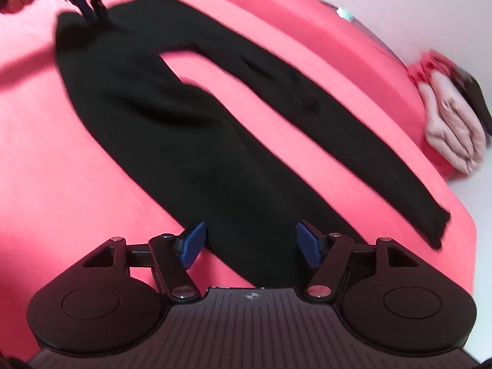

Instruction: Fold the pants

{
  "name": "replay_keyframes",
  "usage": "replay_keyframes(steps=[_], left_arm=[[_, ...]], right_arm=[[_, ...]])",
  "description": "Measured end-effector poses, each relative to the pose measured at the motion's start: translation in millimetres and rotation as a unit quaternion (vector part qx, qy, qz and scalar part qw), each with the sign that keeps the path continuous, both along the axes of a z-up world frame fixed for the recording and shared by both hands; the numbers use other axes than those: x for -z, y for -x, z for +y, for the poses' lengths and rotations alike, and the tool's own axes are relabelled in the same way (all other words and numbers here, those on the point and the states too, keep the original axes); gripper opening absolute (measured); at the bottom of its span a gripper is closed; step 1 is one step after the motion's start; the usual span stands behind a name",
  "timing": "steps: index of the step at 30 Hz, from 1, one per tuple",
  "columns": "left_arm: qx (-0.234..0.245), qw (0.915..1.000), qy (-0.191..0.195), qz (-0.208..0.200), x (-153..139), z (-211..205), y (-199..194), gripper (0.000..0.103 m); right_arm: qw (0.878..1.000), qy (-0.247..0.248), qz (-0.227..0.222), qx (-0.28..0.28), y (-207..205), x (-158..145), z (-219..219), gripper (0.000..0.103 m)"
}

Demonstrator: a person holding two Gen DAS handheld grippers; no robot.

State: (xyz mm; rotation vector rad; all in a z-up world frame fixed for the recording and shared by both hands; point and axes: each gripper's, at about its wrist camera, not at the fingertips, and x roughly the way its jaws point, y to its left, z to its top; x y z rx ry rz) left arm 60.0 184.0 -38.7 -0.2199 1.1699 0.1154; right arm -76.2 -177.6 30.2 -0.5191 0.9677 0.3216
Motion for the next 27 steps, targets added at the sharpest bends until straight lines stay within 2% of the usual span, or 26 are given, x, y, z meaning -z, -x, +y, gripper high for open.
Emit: replay_keyframes(steps=[1,2,3,4,9,13,17,20,23,26,27], left_arm=[[0.002,1.0000,-0.005,-0.001,4,0,0,0.103],[0.000,1.0000,-0.005,-0.003,7,2,-1,0.103],[-0.004,1.0000,0.000,-0.004,7,6,0,0.103],[-0.008,0.9999,0.007,-0.004,8,10,1,0.103],[-0.026,0.9994,0.025,0.002,2,26,0,0.103],[-0.034,0.9994,0.006,0.002,-4,33,1,0.103],[-0.044,0.9989,0.015,0.011,-4,43,-2,0.103],[-0.048,0.9987,0.010,0.010,-16,44,-1,0.103],[-0.049,0.9987,0.003,0.017,-11,44,-4,0.103],[-0.052,0.9984,0.009,0.019,-2,50,-7,0.103],[-0.053,0.9983,0.013,0.019,-2,53,-7,0.103]], right_arm=[[0.999,-0.033,0.016,0.027,-3,1,-9,0.071],[0.993,-0.067,0.063,0.069,-9,3,-21,0.072],[0.986,-0.097,0.081,0.106,-11,5,-34,0.074],[0.983,-0.105,0.090,0.122,-11,4,-41,0.074],[0.988,-0.076,0.078,0.112,-3,-3,-34,0.073],[0.982,-0.122,0.058,0.129,2,-15,-30,0.071],[0.983,-0.136,0.022,0.120,-9,-27,-20,0.071],[0.982,-0.149,0.008,0.117,-22,-32,-20,0.076],[0.981,-0.140,0.022,0.134,-33,-17,-26,0.077],[0.976,-0.115,0.073,0.168,-33,7,-34,0.078],[0.973,-0.135,0.066,0.175,-29,6,-41,0.080]])
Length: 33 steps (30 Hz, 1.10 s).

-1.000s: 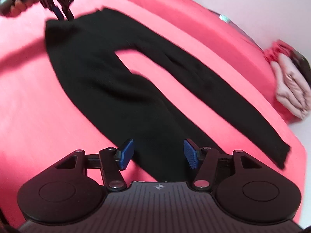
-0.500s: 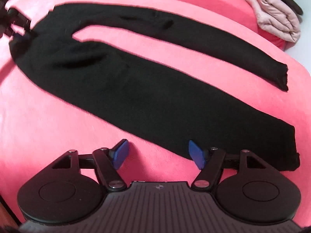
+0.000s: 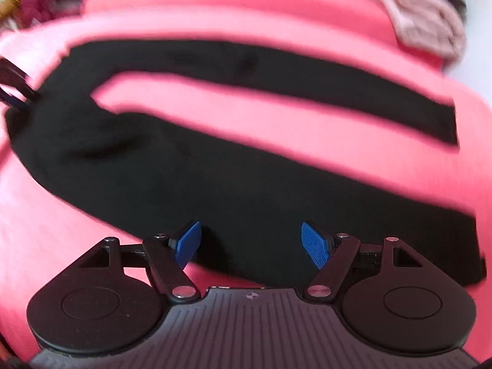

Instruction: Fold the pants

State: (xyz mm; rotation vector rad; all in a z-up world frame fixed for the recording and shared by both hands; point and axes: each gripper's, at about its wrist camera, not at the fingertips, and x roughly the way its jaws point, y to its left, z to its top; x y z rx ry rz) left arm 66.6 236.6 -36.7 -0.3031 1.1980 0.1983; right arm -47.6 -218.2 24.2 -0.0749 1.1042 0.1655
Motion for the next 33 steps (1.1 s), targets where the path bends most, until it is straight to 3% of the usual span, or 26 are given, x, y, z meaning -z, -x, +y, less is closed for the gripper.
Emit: replay_keyframes(steps=[4,7,12,18,24,27,32,33], left_arm=[[-0.004,1.0000,0.003,-0.002,-2,6,-5,0.103],[-0.003,0.9999,-0.002,-0.016,-13,0,-10,0.103],[0.017,0.9990,0.005,-0.041,-27,-15,-25,0.103],[0.067,0.9953,0.034,-0.062,-28,-60,-52,0.103],[0.107,0.9921,0.042,-0.050,-8,-96,-75,0.103],[0.114,0.9925,0.033,-0.029,7,-104,-86,0.103],[0.130,0.9912,0.013,-0.020,12,-111,-92,0.103],[0.133,0.9909,0.009,-0.019,14,-114,-90,0.103]], right_arm=[[0.999,-0.020,-0.005,0.027,4,-7,-13,0.079],[0.995,-0.063,-0.035,0.065,-4,-21,-25,0.079],[0.974,-0.139,-0.078,0.163,-33,-29,-51,0.079],[0.924,-0.199,-0.088,0.316,-71,-11,-102,0.068],[0.856,-0.237,-0.097,0.449,-102,14,-152,0.067],[0.840,-0.234,-0.108,0.477,-118,25,-161,0.067],[0.827,-0.223,-0.141,0.496,-137,40,-172,0.066],[0.826,-0.221,-0.145,0.498,-140,41,-174,0.060]])
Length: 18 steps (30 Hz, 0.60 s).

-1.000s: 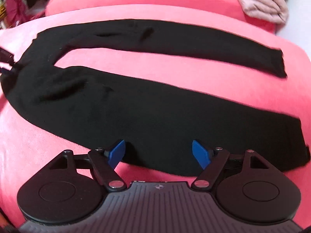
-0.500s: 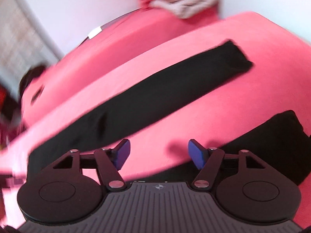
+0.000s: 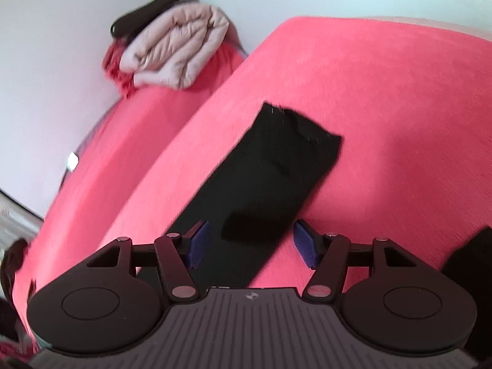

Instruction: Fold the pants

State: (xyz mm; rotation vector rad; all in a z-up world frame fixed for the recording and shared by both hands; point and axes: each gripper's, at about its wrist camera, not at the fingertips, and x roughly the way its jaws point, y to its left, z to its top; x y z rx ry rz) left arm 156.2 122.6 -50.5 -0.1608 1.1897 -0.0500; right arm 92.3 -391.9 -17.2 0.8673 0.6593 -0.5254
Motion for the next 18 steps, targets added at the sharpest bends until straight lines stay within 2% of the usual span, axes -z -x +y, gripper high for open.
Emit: replay_keyframes(steps=[1,2,3,5,7,10,13,14,16,17,18], left_arm=[[0.002,1.0000,-0.003,0.001,1,-1,-2,0.103],[0.003,1.0000,-0.004,0.002,1,0,-2,0.103],[0.003,1.0000,-0.006,0.003,0,-1,-4,0.103],[0.005,0.9999,-0.010,0.003,0,-5,-6,0.103],[0.007,0.9999,-0.011,0.004,0,-5,-8,0.103],[0.010,0.9999,-0.010,0.004,-1,-5,-2,0.103],[0.011,0.9999,-0.008,0.003,0,-3,0,0.103],[0.011,0.9999,-0.008,0.002,1,-3,0,0.103],[0.013,0.9999,-0.009,0.003,0,-2,1,0.103],[0.013,0.9999,-0.009,0.004,-1,-3,0,0.103],[0.011,0.9999,-0.009,0.005,-1,-5,-3,0.103]], right_arm=[[1.000,0.005,0.004,0.003,-3,1,-4,0.054],[1.000,0.010,0.015,0.006,-6,2,-7,0.036],[1.000,0.010,0.019,0.005,-9,4,-12,0.011],[1.000,0.000,0.014,-0.006,-7,3,-17,0.011],[1.000,0.022,0.006,-0.018,2,-14,-8,0.011],[0.999,0.024,-0.035,-0.019,18,-38,-7,0.011],[0.998,0.015,-0.063,-0.003,38,-49,-15,0.011],[0.998,0.018,-0.054,-0.006,41,-45,-15,0.011],[0.999,0.024,0.000,-0.022,40,-25,-14,0.011],[0.999,0.014,0.029,-0.028,40,-10,-16,0.012],[0.999,0.004,0.040,-0.025,42,-1,-18,0.012]])
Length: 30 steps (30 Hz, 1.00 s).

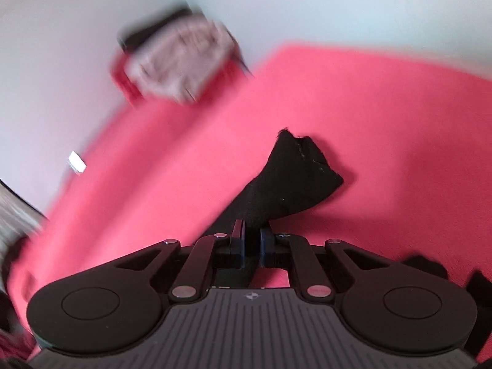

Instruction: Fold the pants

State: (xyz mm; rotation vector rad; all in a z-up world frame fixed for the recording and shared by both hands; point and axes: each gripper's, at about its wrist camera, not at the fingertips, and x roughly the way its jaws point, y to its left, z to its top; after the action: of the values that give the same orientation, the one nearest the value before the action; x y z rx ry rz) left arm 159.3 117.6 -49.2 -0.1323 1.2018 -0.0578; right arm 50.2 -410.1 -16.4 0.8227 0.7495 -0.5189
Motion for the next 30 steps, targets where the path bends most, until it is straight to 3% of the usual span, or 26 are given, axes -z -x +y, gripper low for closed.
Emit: replay_keyframes(steps=[3,7,9,10,14,19,21,23,26,30], left_arm=[[-0.002,1.0000,0.001,0.002,-3,1,-2,0.103],[-0.007,1.0000,0.002,-0.002,-7,5,-1,0.103],[-0.012,0.9999,0.001,-0.004,-8,7,1,0.103],[-0.013,0.9999,0.000,-0.006,-9,7,1,0.103],[-0.012,0.9999,-0.002,-0.006,-6,7,1,0.103],[-0.002,0.9995,-0.030,-0.009,-2,0,2,0.103],[0.000,0.9996,-0.028,-0.010,-4,1,2,0.103],[-0.004,0.9997,-0.022,-0.009,-5,6,2,0.103],[-0.015,0.9998,-0.008,-0.008,-7,16,2,0.103],[-0.013,0.9998,-0.012,-0.006,-12,19,5,0.103]], right_arm=[[0.999,-0.013,-0.029,0.026,13,1,-3,0.017],[0.998,0.050,-0.018,0.045,16,-13,-4,0.030],[0.994,0.081,-0.013,0.076,22,-18,-6,0.060],[0.990,0.101,-0.010,0.094,25,-24,-5,0.063],[0.981,0.193,-0.015,0.032,16,-37,17,0.063],[0.964,0.231,-0.021,-0.133,-24,-30,68,0.063],[0.955,0.227,0.010,-0.189,-41,-16,81,0.063],[0.951,0.226,0.079,-0.196,-58,9,76,0.060],[0.960,0.211,0.046,-0.179,-54,18,55,0.060],[0.965,0.213,0.055,-0.143,-57,16,40,0.052]])
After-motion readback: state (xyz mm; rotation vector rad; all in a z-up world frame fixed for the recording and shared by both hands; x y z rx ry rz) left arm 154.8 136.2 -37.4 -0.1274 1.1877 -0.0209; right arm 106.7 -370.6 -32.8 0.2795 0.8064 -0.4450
